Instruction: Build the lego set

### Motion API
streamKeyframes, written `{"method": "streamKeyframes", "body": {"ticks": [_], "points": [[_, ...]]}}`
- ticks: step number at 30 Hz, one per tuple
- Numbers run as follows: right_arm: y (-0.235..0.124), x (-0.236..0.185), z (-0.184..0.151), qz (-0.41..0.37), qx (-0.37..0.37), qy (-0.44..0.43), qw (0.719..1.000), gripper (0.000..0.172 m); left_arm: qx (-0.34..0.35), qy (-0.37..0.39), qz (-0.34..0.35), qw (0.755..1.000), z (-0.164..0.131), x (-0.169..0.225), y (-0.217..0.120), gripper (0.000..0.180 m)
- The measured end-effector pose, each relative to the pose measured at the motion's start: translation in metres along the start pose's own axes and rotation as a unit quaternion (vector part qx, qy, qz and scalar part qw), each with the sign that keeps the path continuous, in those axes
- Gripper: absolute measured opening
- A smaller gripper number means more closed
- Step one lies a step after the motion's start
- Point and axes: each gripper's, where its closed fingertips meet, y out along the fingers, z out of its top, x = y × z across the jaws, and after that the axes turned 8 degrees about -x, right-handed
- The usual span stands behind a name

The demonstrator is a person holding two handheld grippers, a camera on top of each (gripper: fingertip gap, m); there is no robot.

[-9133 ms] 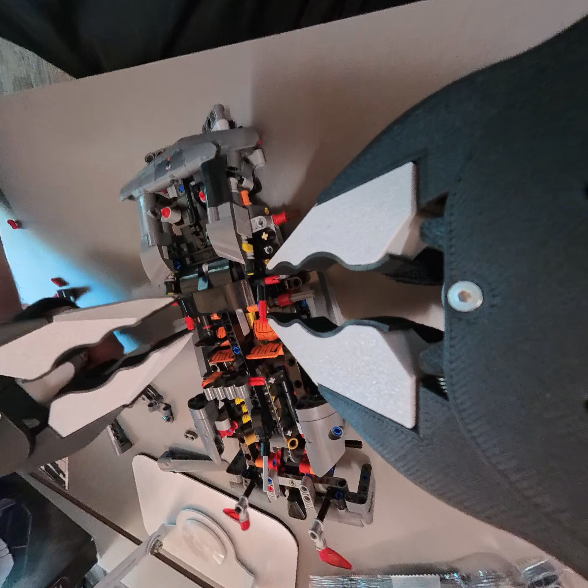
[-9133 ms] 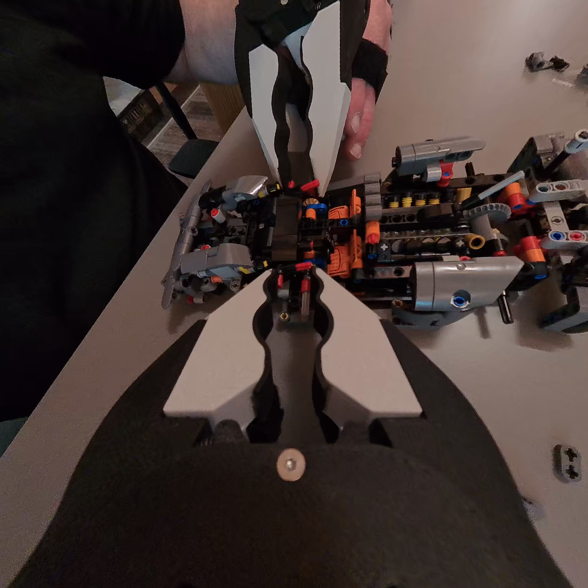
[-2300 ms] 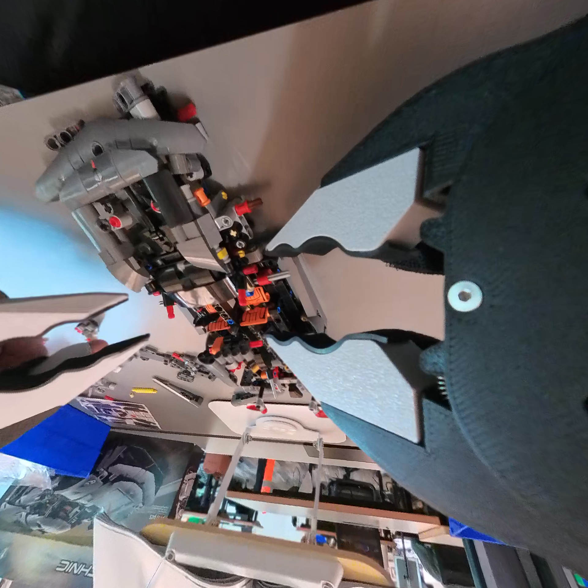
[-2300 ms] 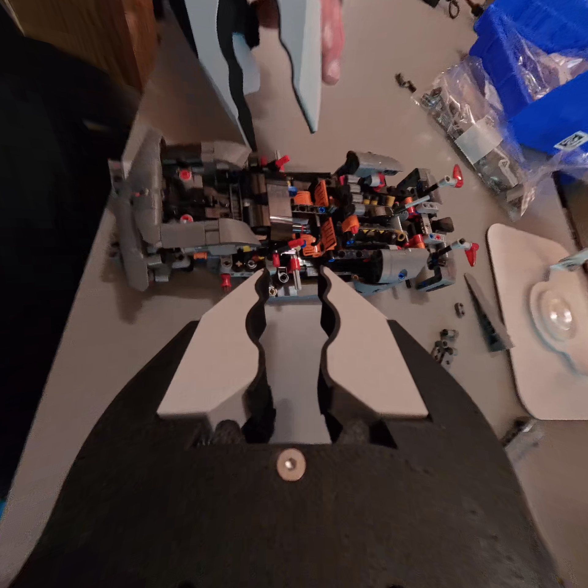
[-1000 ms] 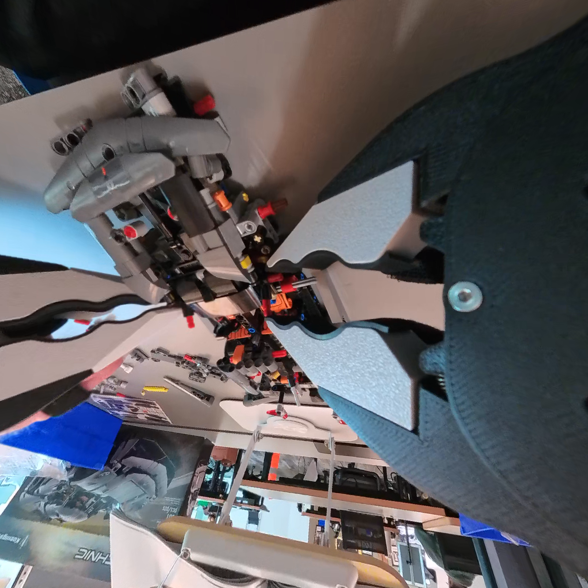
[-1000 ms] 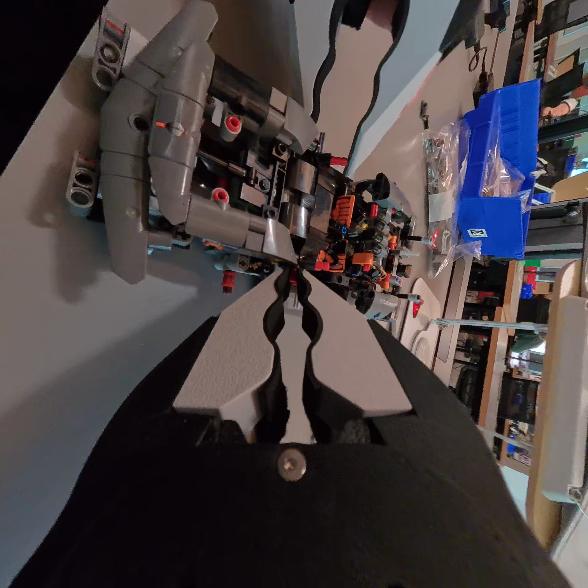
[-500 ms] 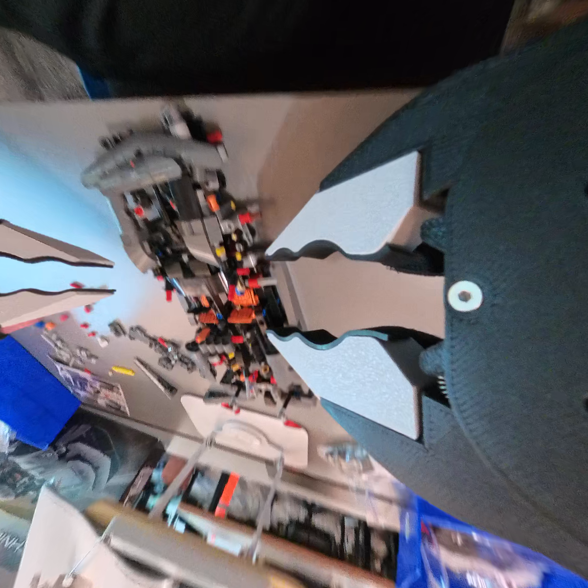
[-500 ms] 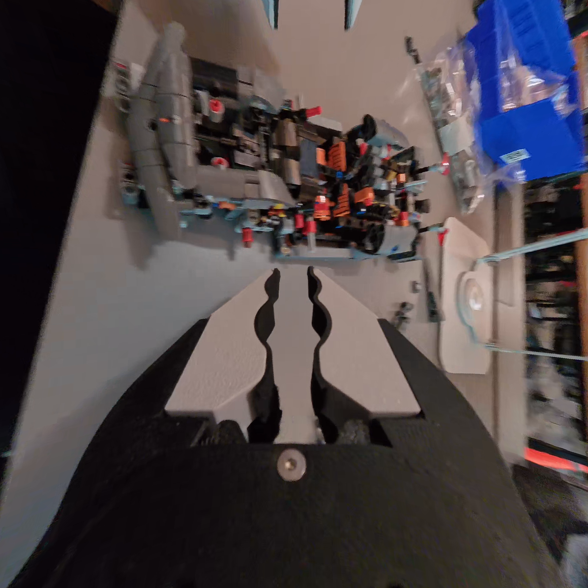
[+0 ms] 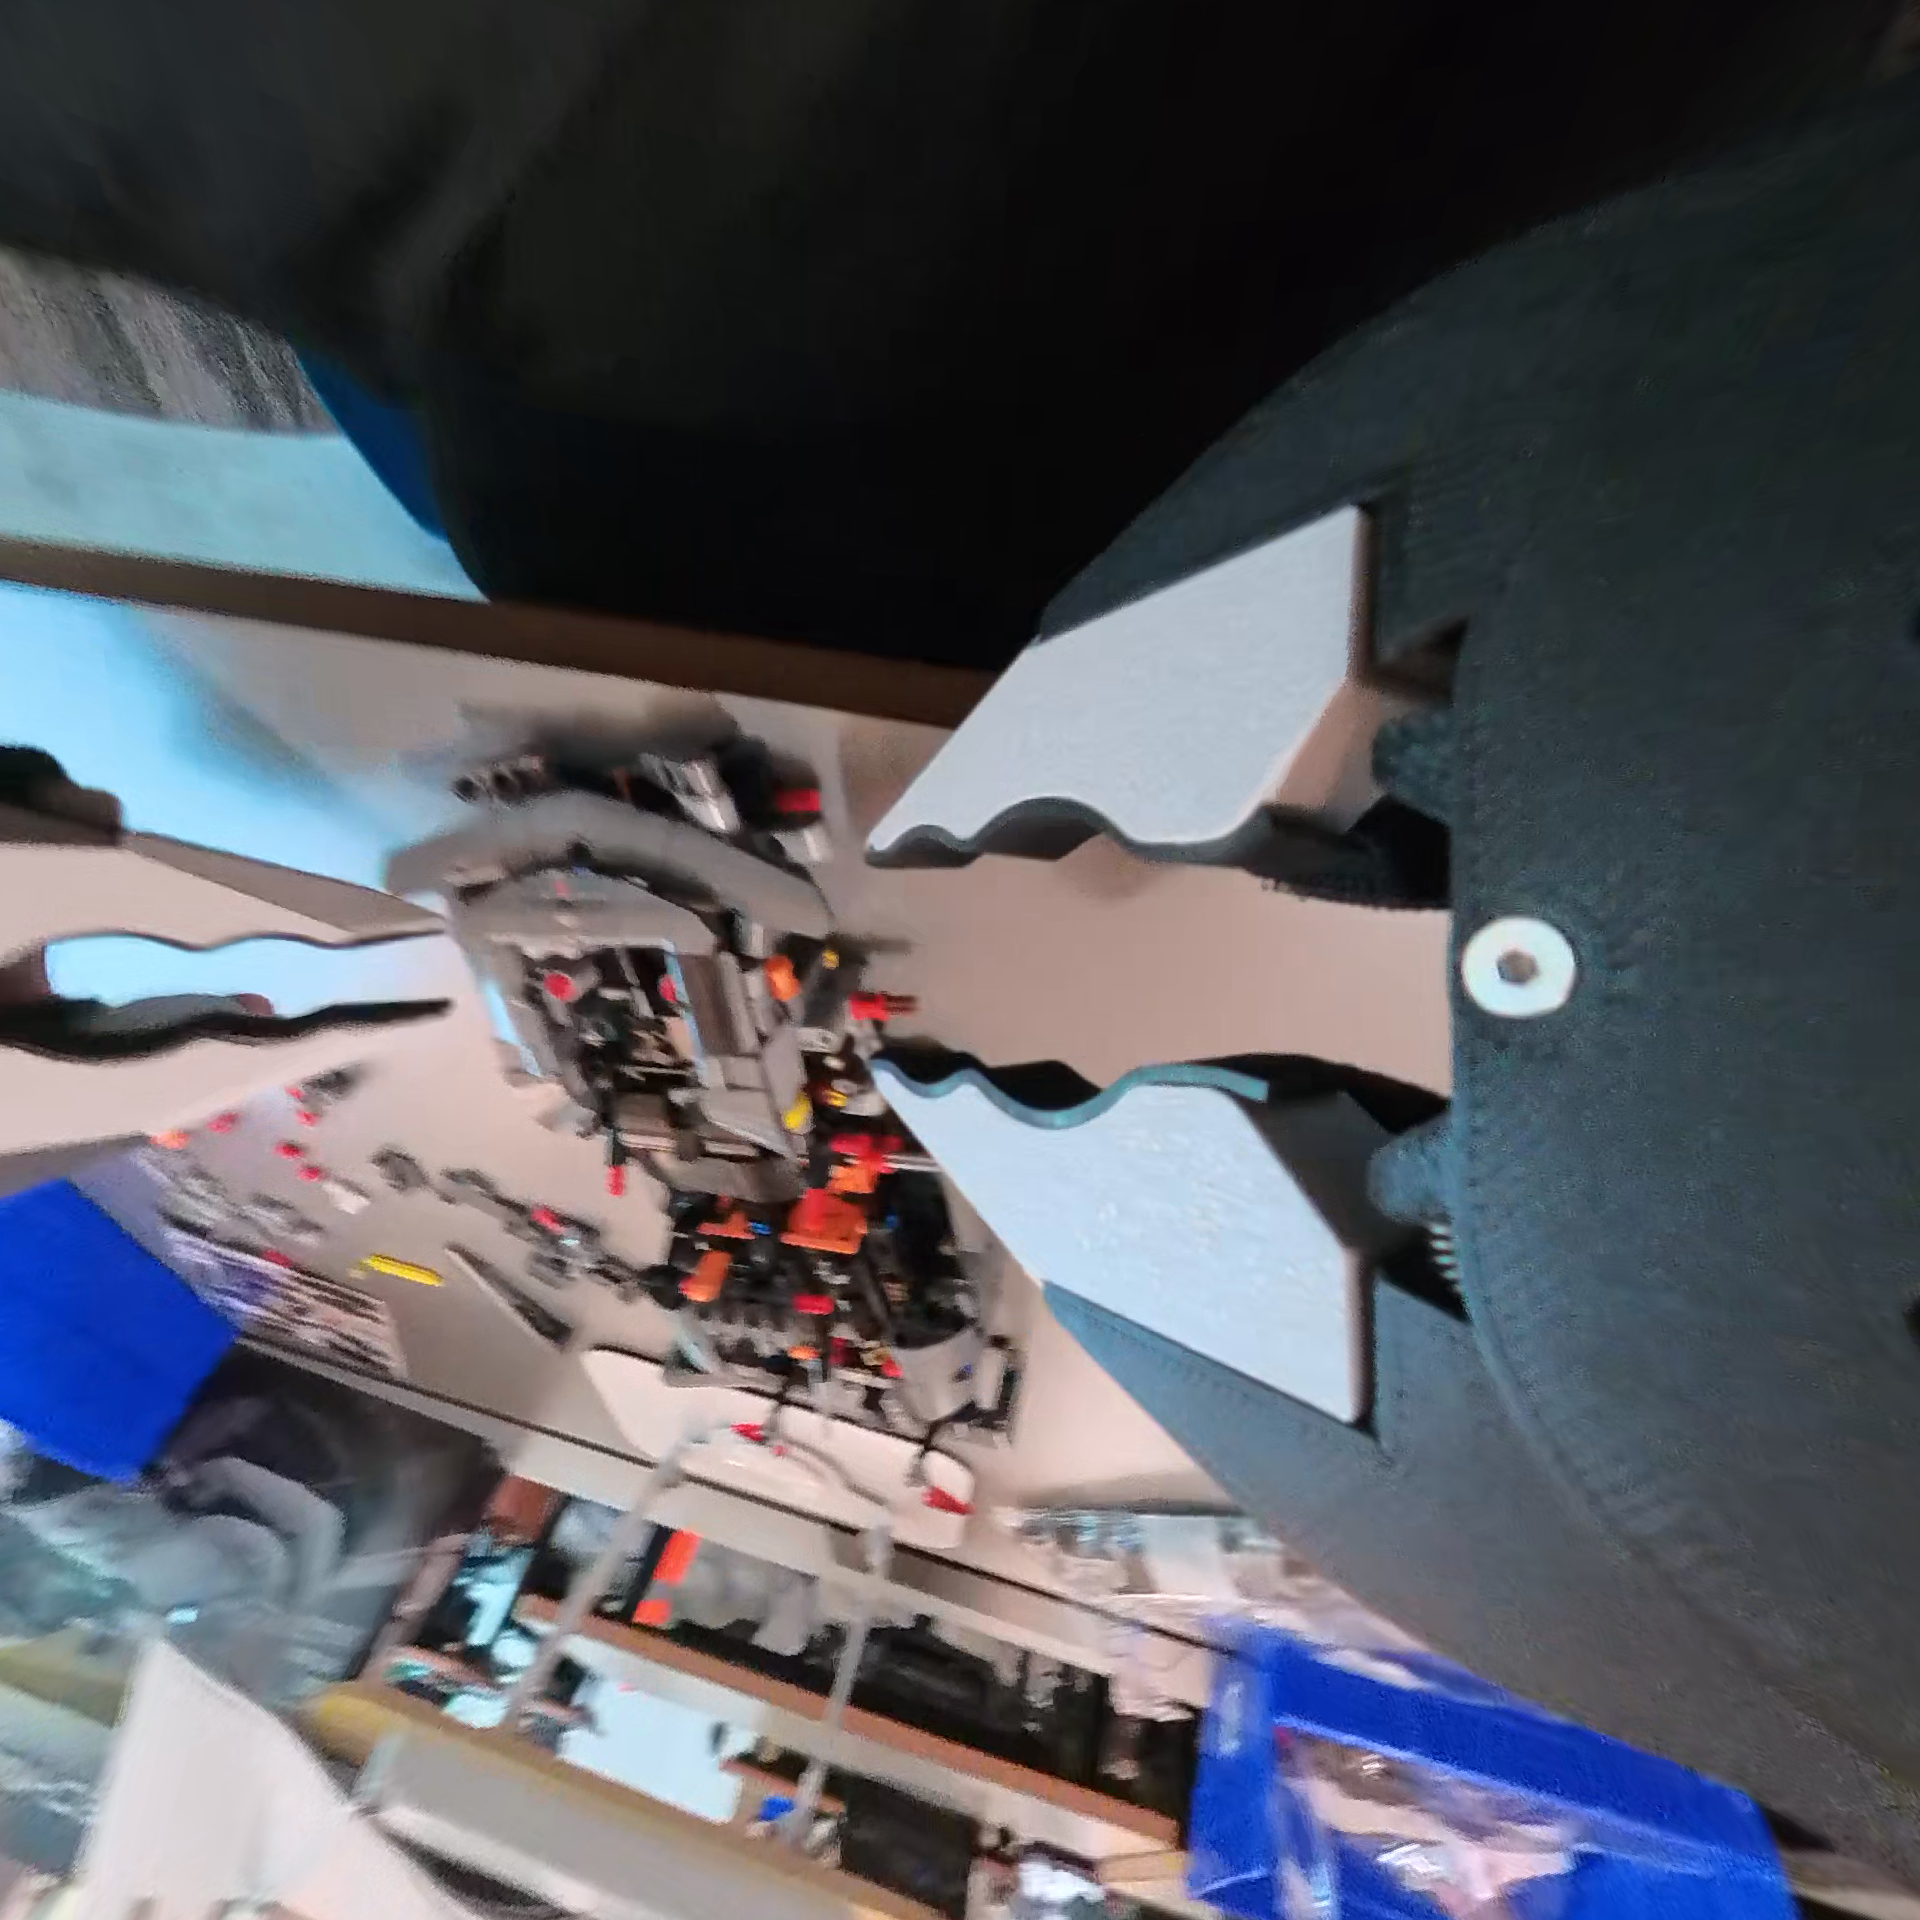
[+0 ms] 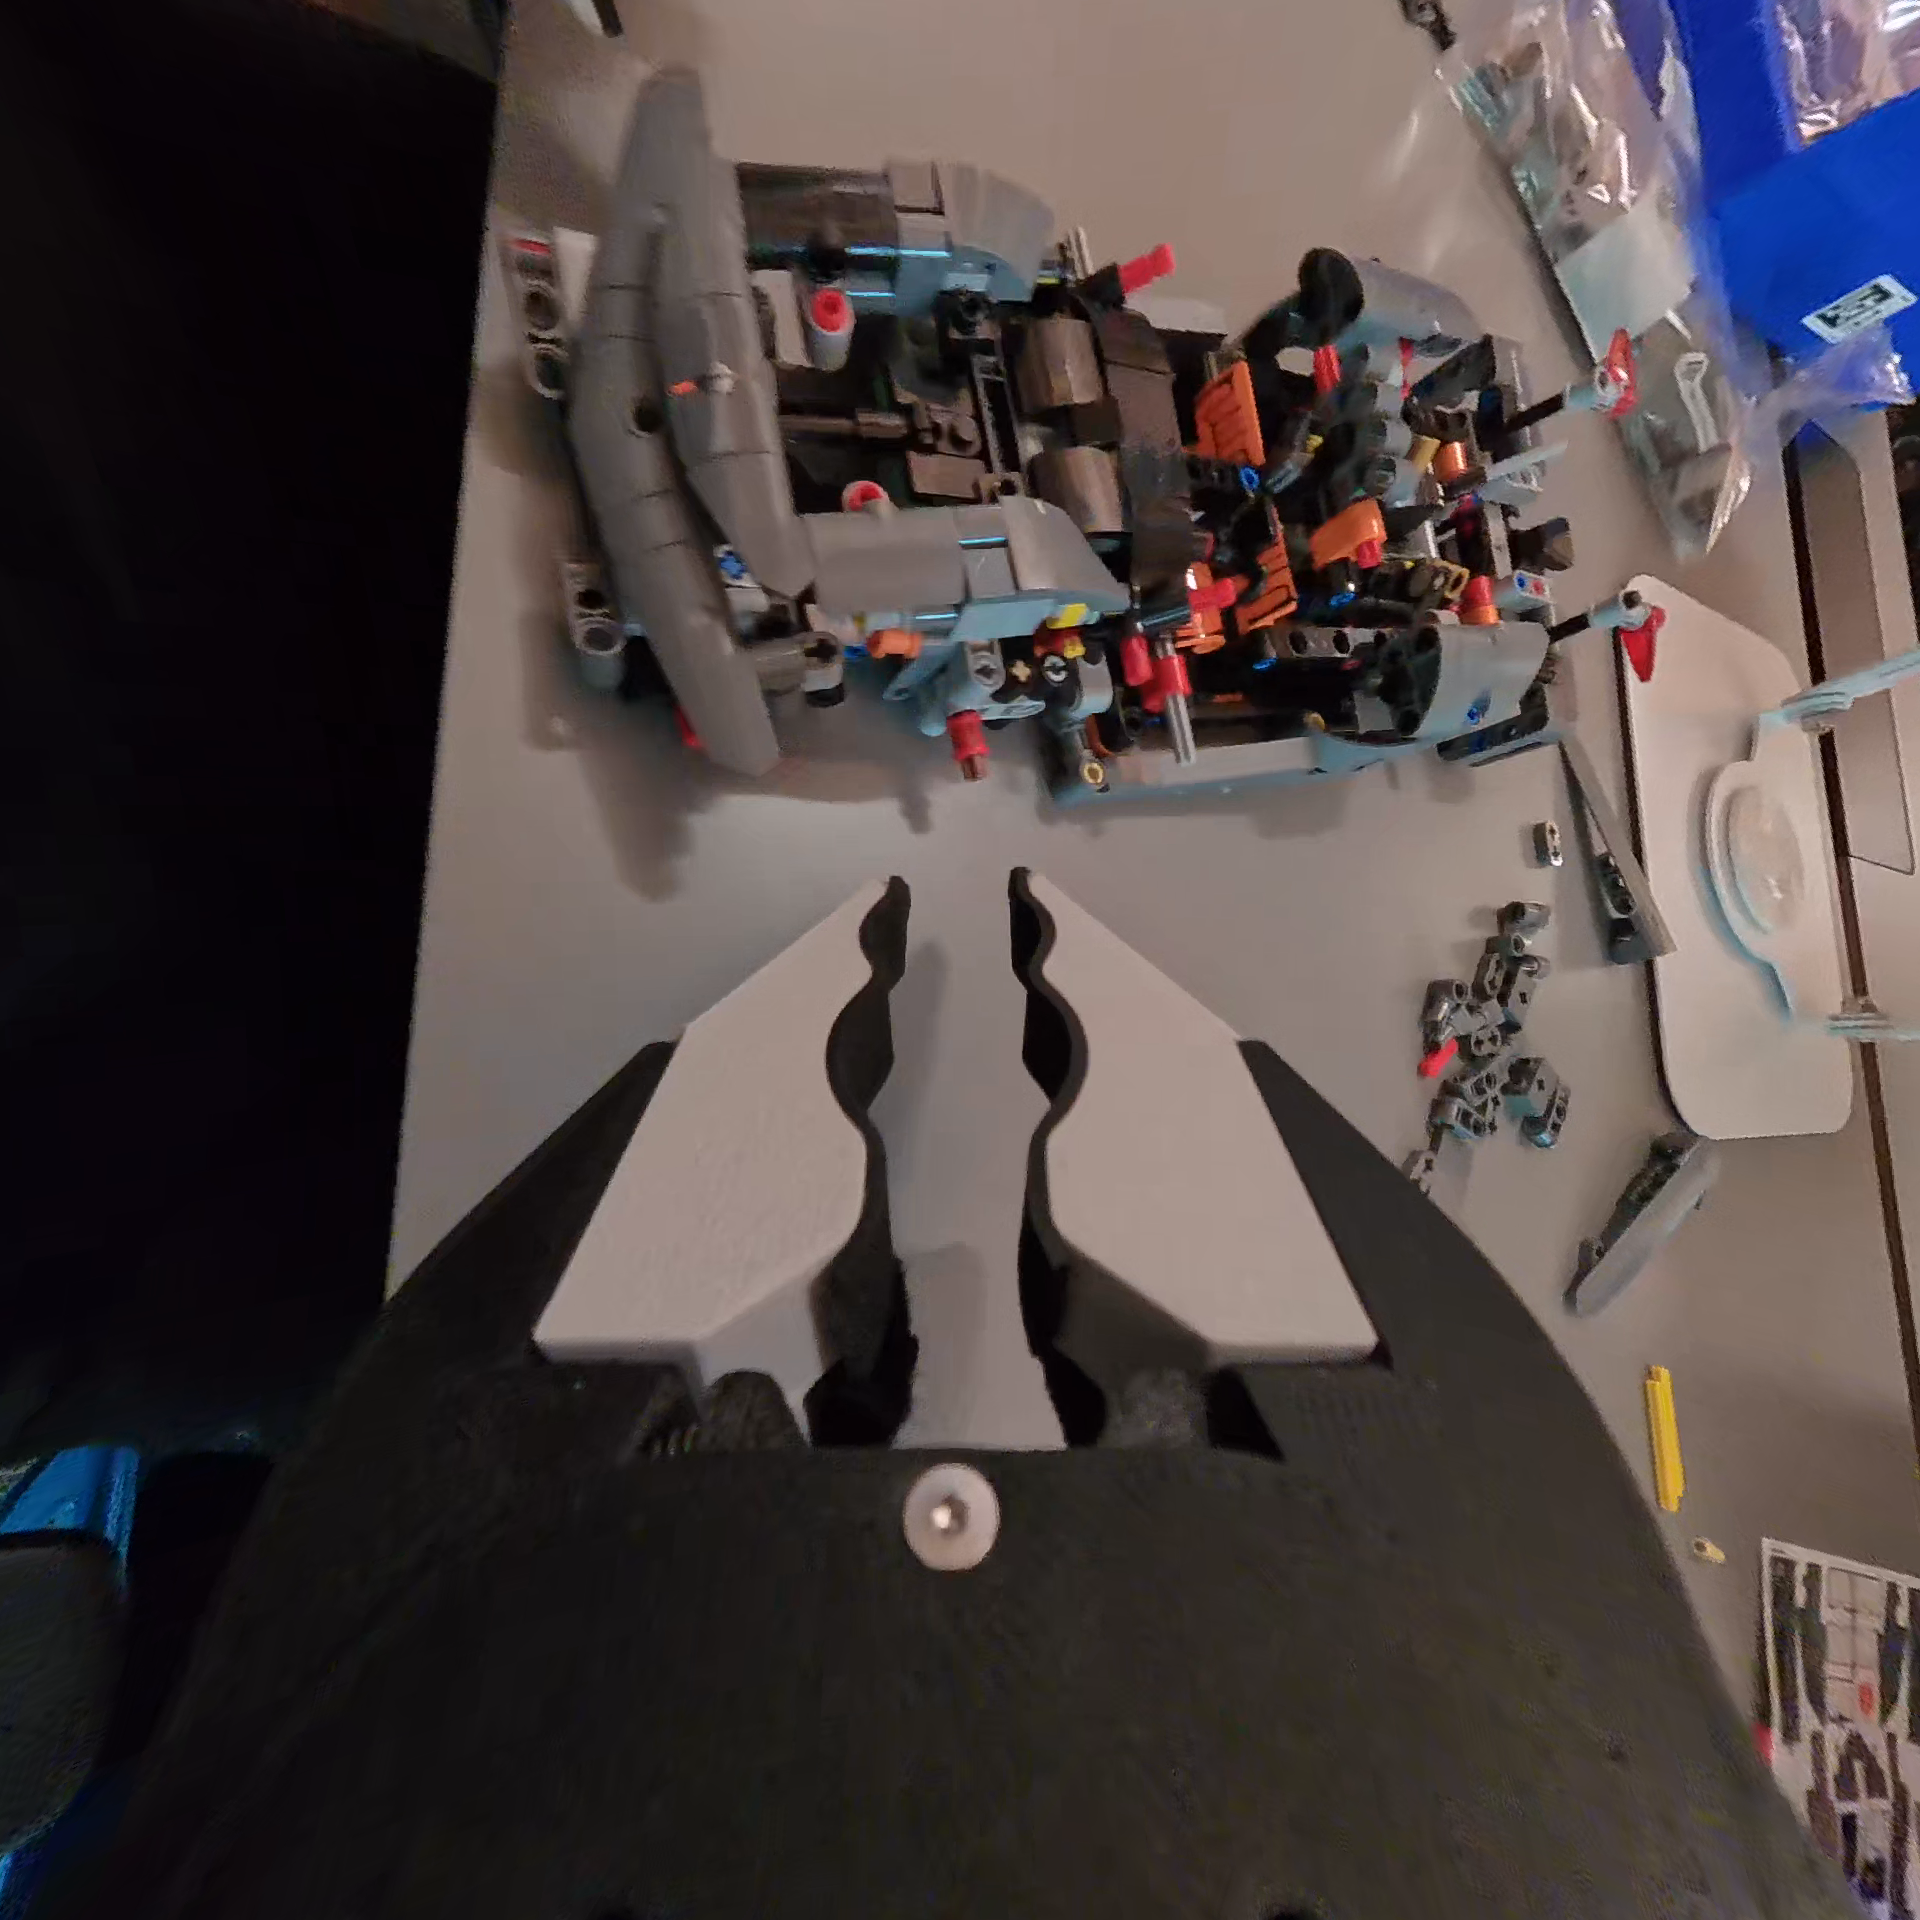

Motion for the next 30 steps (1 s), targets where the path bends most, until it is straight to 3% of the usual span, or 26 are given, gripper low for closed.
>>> {"method": "streamKeyframes", "body": {"ticks": [1,4,17,19,30], "points": [[0.004,0.002,0.0,-0.001,0.001,0.004,1.0,0.017,-0.017,-0.01,0.009,1.0,-0.008,-0.004,0.002,0.034],[0.014,0.004,0.004,0.005,0.007,0.003,1.0,0.014,-0.046,-0.021,0.027,0.998,-0.024,-0.011,0.011,0.027],[0.029,0.005,0.014,0.016,0.011,0.013,1.0,0.0,-0.095,-0.006,0.025,0.995,-0.032,-0.022,0.044,0.012],[0.029,0.005,0.013,0.012,0.01,0.01,1.0,0.0,-0.091,-0.001,0.007,0.996,-0.032,-0.016,0.046,0.0],[0.046,0.02,0.026,0.018,0.003,0.014,1.0,0.0,-0.109,-0.025,0.02,0.994,-0.056,-0.038,0.048,0.0]]}}
